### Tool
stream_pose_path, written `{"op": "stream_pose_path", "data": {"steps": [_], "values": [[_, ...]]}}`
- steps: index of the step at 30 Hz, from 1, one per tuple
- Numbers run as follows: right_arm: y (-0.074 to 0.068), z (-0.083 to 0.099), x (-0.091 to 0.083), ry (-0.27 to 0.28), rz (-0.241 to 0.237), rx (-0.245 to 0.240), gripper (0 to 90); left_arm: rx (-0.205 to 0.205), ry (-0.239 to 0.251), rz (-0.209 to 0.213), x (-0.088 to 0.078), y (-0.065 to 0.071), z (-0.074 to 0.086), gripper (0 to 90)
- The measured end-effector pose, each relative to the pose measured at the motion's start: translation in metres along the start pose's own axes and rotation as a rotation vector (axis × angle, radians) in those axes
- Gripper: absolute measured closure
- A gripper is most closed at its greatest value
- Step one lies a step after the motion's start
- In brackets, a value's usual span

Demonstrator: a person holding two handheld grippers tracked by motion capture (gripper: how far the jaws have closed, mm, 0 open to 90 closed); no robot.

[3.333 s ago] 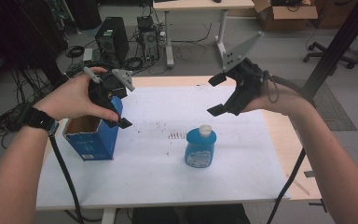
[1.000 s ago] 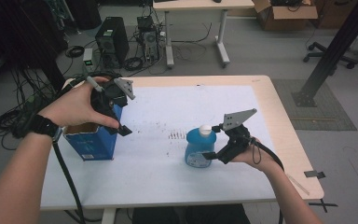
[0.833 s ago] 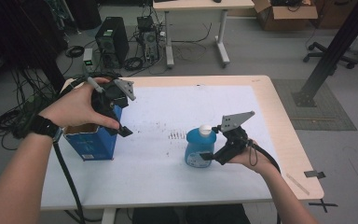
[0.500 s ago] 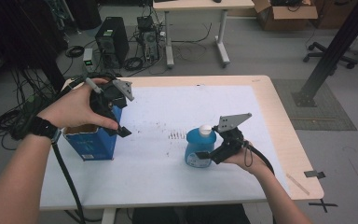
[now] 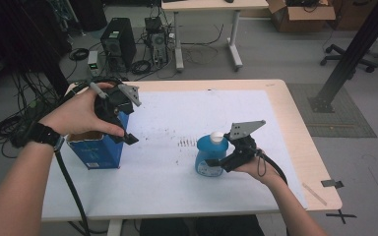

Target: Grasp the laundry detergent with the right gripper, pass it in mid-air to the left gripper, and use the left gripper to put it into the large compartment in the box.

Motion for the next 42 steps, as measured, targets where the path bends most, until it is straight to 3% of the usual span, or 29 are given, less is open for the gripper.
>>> {"op": "stream_pose_path", "data": {"steps": [42], "values": [[0.0009,0.0028,0.0001,0.024,-0.012,-0.008,25.5,-0.002,-0.002,-0.003,-0.0005,-0.0001,-0.0015,4.3]]}}
Point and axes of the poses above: each handheld gripper's, and its own axes: x roughly forward along the jaws, z roughly out of its underside, y roughly to its right, the point moved 10 cm from there along x, roughly forward along the jaws, and after that the axes turned 15 degrees about x, right-handed, at the moved point
